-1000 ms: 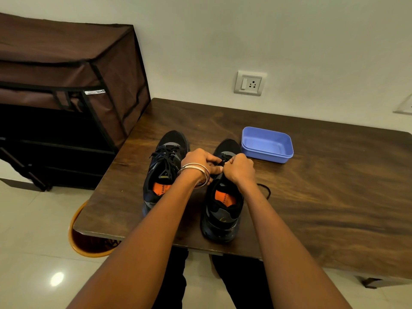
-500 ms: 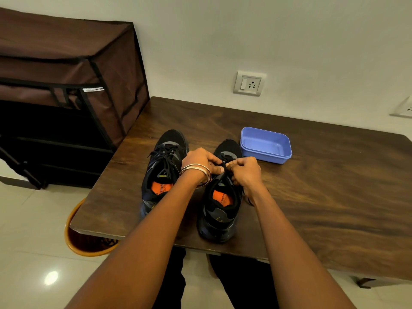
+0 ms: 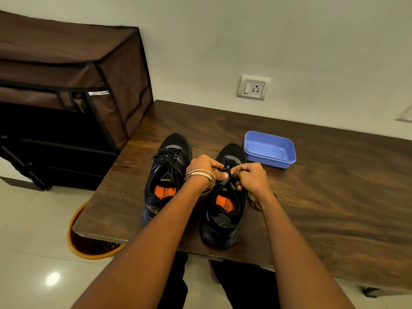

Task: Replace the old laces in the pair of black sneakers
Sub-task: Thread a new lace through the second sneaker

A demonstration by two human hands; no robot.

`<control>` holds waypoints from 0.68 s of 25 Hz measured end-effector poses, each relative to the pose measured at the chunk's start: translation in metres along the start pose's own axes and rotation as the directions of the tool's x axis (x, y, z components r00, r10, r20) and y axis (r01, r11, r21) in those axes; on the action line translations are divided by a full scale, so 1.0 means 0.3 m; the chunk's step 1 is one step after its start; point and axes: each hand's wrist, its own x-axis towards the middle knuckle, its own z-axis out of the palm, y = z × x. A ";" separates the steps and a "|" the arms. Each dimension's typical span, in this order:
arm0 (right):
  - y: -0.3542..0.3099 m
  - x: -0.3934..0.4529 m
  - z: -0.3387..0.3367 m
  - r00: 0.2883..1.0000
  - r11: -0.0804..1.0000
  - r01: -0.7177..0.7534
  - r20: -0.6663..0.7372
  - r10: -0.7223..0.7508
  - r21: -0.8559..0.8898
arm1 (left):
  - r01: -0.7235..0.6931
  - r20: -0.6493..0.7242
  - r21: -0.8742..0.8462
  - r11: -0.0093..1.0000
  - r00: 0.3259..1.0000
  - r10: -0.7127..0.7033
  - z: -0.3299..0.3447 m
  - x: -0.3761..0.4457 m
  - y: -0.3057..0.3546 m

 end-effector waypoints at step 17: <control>-0.003 0.001 0.013 0.998 0.996 -0.063 0.035 0.061 0.070 | -0.015 -0.069 0.111 0.994 0.997 0.023 -0.011 -0.010 0.012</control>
